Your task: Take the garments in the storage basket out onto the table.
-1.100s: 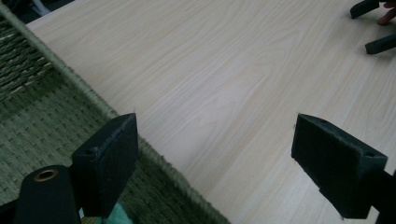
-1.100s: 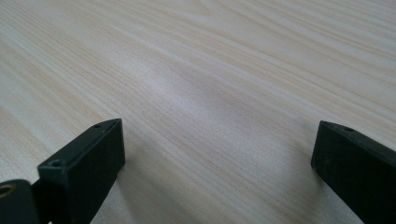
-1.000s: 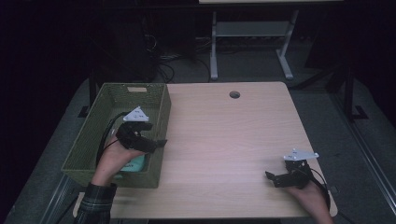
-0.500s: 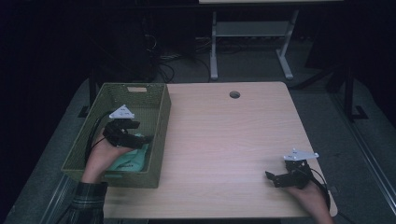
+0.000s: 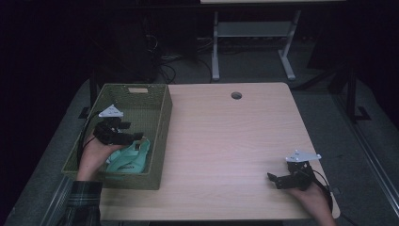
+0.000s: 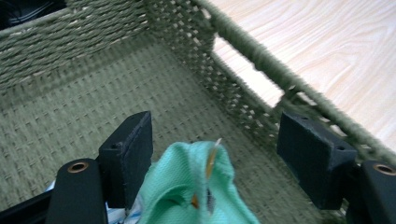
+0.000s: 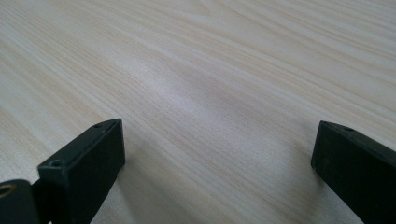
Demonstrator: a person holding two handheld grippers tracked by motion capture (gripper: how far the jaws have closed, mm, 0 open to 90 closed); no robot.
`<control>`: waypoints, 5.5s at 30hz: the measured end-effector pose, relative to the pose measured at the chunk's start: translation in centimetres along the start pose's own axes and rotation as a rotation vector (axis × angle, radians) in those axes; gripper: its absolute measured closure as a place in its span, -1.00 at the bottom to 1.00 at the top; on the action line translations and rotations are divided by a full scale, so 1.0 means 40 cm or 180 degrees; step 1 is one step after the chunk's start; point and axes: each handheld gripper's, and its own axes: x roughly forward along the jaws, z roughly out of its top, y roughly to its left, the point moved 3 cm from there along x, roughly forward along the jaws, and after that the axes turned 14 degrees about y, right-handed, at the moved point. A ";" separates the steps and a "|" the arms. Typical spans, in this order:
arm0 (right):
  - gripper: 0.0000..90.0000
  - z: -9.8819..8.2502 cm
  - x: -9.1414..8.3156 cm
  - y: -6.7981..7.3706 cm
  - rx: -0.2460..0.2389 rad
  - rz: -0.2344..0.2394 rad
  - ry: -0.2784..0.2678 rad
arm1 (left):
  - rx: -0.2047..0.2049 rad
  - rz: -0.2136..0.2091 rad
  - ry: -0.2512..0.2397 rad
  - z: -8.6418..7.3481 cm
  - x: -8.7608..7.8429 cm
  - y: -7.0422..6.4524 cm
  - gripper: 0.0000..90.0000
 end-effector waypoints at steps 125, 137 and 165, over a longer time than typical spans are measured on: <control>-0.95 0.002 0.001 -0.001 0.0064 -0.0035 -0.0005 | -0.0066 -0.0646 -0.0556 0.144 -0.212 -0.015 0.91; -0.95 0.002 0.001 -0.001 0.0065 -0.0034 -0.0004 | 0.0094 -0.0854 -0.0661 0.207 -0.237 -0.049 0.91; -0.95 0.002 0.001 -0.001 0.0072 -0.0038 -0.0004 | 0.0501 -0.1158 -0.0661 0.331 -0.200 -0.191 0.91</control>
